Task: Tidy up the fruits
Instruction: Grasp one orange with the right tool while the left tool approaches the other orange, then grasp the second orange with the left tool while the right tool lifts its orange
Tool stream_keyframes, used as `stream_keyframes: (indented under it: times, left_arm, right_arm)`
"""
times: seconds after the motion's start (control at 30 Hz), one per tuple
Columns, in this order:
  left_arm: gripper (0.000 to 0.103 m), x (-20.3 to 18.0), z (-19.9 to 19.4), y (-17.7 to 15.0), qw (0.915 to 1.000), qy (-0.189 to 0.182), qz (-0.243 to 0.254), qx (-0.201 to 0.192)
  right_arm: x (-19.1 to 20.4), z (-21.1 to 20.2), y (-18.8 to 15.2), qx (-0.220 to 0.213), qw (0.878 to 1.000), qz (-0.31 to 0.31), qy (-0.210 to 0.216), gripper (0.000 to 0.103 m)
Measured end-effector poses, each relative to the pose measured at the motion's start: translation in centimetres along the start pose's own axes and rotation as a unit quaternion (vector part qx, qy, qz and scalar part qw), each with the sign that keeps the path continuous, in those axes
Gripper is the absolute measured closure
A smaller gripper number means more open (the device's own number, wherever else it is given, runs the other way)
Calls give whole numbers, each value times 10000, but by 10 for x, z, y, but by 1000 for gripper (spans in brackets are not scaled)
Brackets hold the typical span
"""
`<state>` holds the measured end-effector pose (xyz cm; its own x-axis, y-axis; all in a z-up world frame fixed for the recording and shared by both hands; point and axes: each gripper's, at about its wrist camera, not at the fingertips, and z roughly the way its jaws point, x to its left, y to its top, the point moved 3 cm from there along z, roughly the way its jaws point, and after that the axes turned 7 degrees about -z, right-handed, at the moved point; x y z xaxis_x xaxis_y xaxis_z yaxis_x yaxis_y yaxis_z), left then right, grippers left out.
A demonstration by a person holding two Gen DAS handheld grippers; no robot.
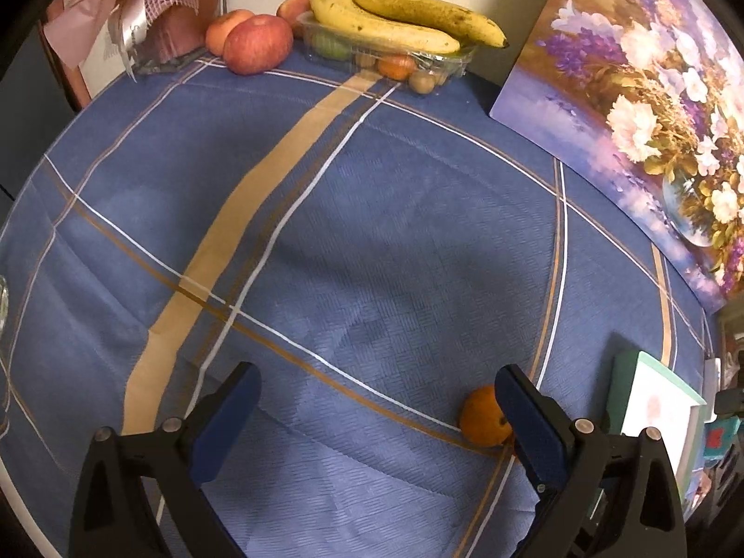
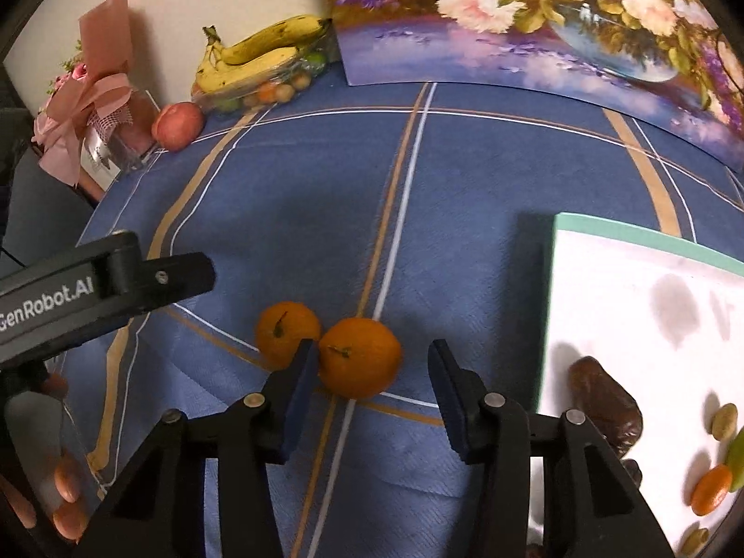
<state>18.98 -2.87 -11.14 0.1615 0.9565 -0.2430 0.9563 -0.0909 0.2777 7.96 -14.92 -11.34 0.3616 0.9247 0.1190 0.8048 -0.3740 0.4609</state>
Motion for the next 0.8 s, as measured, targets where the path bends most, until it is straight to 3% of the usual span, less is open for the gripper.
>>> stream_keyframes:
  times: [0.2,0.27,0.43,0.53,0.7,0.8]
  left_arm:
    - [4,-2,3,-2,10000,-53,-29,76]
    - [12,-3,3,-3,9999,-102,-48,113]
    - [13,-10,6,-9,9992,-297,-38,253]
    - [24,-18,8,-13,9984,-449,23,356]
    - [26,-35,12,-22,9973,-552,214,443]
    - [37,-44,14,-25,9966,-575,325,484]
  right_arm:
    - [3,3,0,20,9998,-11,189,64]
    - [3,3,1,19,9998,-13,205,65]
    - [-9,-3,1,4,9999,135,91,65]
    - [-20,-10,3,-63,9997,246,29,65]
    - [-35,-27,5,-243,9990,380,-64,65]
    - [-41,-38,6,-339,9984,429,-107,65]
